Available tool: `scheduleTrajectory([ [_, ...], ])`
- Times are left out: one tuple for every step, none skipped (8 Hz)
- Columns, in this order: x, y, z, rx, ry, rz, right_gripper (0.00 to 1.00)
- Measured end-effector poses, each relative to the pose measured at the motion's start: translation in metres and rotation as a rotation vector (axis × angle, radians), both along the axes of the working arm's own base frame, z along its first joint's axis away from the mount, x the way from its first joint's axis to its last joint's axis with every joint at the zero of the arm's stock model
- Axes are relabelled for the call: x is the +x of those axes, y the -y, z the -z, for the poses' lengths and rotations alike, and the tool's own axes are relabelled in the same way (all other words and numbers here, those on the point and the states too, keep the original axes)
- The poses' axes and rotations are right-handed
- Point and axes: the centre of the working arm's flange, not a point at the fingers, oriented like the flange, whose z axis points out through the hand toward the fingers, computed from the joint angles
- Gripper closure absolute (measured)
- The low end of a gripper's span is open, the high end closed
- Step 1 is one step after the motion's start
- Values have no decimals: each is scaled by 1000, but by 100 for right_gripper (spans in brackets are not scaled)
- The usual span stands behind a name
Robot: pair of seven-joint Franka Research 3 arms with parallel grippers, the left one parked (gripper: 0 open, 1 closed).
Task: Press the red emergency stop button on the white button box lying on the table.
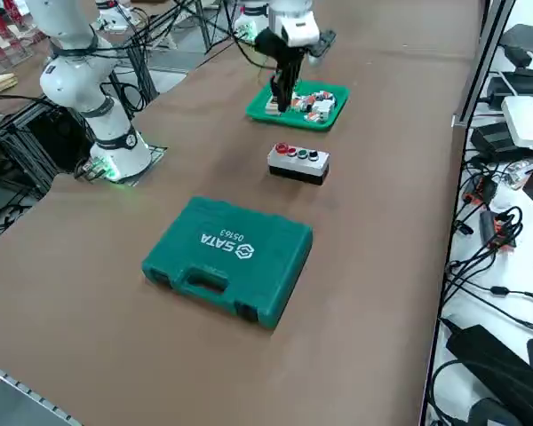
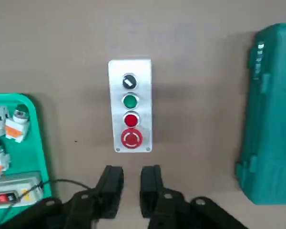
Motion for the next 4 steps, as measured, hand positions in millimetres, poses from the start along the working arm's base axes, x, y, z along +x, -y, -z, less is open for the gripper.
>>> scheduleTrajectory([
  [5, 16, -18, 1, -2, 20, 47],
  [9, 29, -30, 1, -2, 36, 26],
  [12, 39, -40, 1, 10, 51, 8],
  [17, 52, -51, 2, 29, 71, 0],
])
